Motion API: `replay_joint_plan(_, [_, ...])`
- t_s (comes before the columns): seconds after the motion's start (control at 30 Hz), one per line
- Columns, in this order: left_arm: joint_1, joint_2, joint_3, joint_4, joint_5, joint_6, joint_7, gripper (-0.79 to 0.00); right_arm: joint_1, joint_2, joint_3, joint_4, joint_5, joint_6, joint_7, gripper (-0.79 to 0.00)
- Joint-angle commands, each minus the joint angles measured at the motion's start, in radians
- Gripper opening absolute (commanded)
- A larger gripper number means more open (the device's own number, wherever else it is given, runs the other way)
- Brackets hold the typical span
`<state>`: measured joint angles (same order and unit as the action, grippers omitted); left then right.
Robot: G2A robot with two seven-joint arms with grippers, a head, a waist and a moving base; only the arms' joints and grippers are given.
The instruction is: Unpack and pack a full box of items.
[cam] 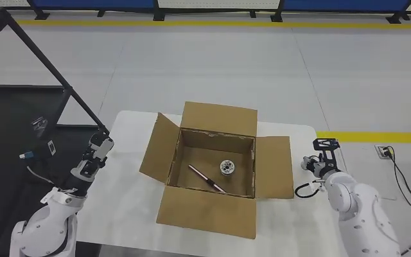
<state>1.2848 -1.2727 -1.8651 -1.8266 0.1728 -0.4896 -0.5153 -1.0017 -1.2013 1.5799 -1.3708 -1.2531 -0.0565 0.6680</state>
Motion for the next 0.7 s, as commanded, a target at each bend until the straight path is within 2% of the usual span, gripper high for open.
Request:
replay_joint_plan(0.0, [0.000, 0.000, 0.000, 0.000, 0.000, 0.000, 0.000, 0.000, 0.001, 0.001, 0.000, 0.015, 0.012, -0.009, 0.001, -0.767])
replay_joint_plan(0.03, [0.000, 0.000, 0.000, 0.000, 0.000, 0.000, 0.000, 0.000, 0.001, 0.001, 0.002, 0.021, 0.019, -0.013, 0.001, -0.751])
replay_joint_plan(0.1, [0.000, 0.000, 0.000, 0.000, 0.000, 0.000, 0.000, 0.000, 0.001, 0.002, 0.004, 0.034, 0.030, -0.023, 0.005, -0.603])
replay_joint_plan(0.13, [0.000, 0.000, 0.000, 0.000, 0.000, 0.000, 0.000, 0.000, 0.002, 0.003, 0.004, 0.038, 0.034, -0.027, 0.006, -0.563])
replay_joint_plan(0.2, [0.000, 0.000, 0.000, 0.000, 0.000, 0.000, 0.000, 0.000, 0.003, 0.004, 0.005, 0.040, 0.042, -0.030, 0.009, -0.379])
replay_joint_plan(0.23, [0.000, 0.000, 0.000, 0.000, 0.000, 0.000, 0.000, 0.000, 0.003, 0.004, 0.005, 0.040, 0.046, -0.031, 0.009, 0.000])
replay_joint_plan(0.33, [0.000, 0.000, 0.000, 0.000, 0.000, 0.000, 0.000, 0.000, -0.005, 0.005, 0.008, 0.029, 0.057, -0.028, -0.010, 0.000])
replay_joint_plan(0.47, [0.000, 0.000, 0.000, 0.000, 0.000, 0.000, 0.000, 0.000, -0.035, 0.010, 0.031, -0.058, 0.059, -0.018, -0.028, 0.000])
replay_joint_plan(0.67, [0.000, 0.000, 0.000, 0.000, 0.000, 0.000, 0.000, 0.000, -0.046, 0.019, 0.070, -0.298, 0.028, 0.010, -0.013, 0.000])
